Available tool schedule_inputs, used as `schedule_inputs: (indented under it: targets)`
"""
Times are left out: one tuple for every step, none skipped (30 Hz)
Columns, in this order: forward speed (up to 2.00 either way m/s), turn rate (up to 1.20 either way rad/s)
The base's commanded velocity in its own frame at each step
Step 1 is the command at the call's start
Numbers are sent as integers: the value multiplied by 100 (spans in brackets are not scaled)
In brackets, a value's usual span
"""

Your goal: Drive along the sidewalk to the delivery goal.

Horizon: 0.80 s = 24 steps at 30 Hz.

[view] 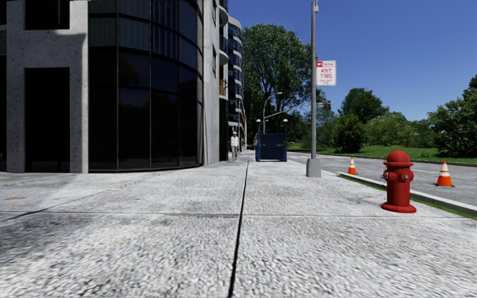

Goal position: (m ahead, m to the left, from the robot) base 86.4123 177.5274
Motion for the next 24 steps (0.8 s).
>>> schedule_inputs:
  targets:
    - [200,0]
    - [200,0]
    - [200,0]
    - [200,0]
    - [200,0]
    - [200,0]
    - [200,0]
    - [200,0]
    - [200,0]
    - [200,0]
    - [200,0]
    - [200,0]
    - [200,0]
    - [200,0]
    - [200,0]
    - [200,0]
    - [200,0]
    - [200,0]
    - [200,0]
    - [200,0]
    - [200,0]
    - [200,0]
    - [200,0]
    - [200,0]
